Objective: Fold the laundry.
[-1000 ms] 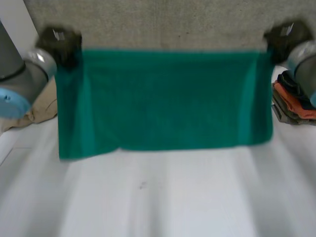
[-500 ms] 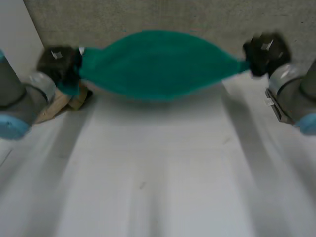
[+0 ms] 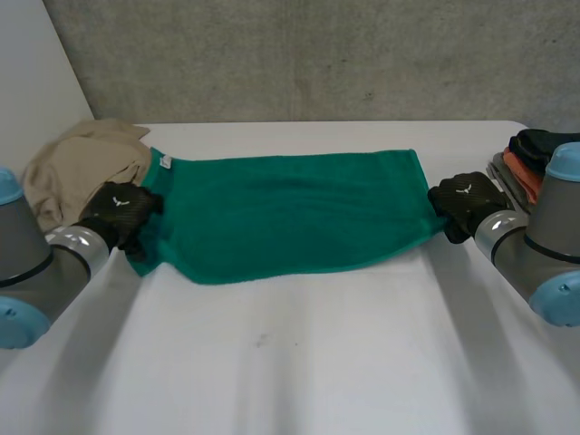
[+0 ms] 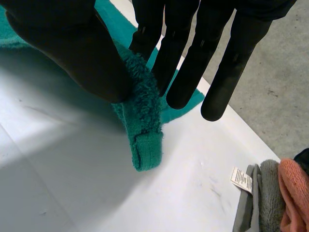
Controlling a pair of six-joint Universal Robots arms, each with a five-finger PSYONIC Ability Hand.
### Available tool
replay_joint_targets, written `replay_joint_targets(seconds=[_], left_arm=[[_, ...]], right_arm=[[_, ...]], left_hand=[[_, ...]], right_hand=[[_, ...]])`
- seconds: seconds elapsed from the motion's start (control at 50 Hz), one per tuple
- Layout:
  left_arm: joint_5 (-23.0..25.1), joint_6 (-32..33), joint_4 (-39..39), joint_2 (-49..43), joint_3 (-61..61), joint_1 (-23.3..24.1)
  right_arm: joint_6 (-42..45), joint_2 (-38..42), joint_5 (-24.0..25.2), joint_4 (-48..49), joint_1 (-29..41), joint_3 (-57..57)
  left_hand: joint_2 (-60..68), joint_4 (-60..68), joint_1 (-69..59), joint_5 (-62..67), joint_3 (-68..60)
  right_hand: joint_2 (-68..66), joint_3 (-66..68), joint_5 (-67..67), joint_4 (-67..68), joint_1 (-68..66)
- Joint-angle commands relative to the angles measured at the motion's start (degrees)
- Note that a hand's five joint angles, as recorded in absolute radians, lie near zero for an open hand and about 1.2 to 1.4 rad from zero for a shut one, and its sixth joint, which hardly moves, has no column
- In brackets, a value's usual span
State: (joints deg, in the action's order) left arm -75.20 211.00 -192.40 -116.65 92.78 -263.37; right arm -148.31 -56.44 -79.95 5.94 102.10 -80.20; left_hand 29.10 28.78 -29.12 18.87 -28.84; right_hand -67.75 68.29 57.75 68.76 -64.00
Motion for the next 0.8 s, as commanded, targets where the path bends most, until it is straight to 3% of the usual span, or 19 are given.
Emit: replay_joint_targets(seconds=[0.02, 0.16, 0.3, 0.4, 0.8], left_arm=[[3.6, -0.2, 1.2, 3.5, 5.8, -1.7], [7.3, 0.0, 1.4, 0.1, 3.9, -1.8], [5.1, 0.3, 3.3, -6.0, -2.7, -1.0], [2.7, 0.8, 5.1, -9.3, -7.3, -0.3], [1.7, 6.0, 9.6, -17.6, -21.3, 1.1]], right_arm=[[0.0, -0.9, 0.5, 0.8, -0.7, -2.4], [0.2, -0.5, 0.7, 1.4, -0.6, -3.9], [0.3, -0.3, 0.7, 2.1, -0.4, -4.9], [0.5, -0.6, 0.7, 2.2, -0.8, -5.1], [0.8, -0.3, 0.9, 2.8, -1.5, -5.8]], left_hand=[[17.1, 17.4, -17.1, 17.3, -17.4], [23.3, 23.7, -23.3, 23.6, -23.6], [8.4, 8.7, -8.4, 8.6, -8.6], [6.2, 6.5, -6.2, 6.4, -6.4], [18.3, 18.6, -18.2, 18.5, -18.5]], right_hand=[[-12.2, 11.7, 12.3, 11.2, -16.0], [-12.2, 11.7, 12.3, 11.2, -16.0], [-12.2, 11.7, 12.3, 11.2, -16.0], [-12.2, 11.7, 12.3, 11.2, -16.0], [-12.2, 11.7, 12.3, 11.2, -16.0]])
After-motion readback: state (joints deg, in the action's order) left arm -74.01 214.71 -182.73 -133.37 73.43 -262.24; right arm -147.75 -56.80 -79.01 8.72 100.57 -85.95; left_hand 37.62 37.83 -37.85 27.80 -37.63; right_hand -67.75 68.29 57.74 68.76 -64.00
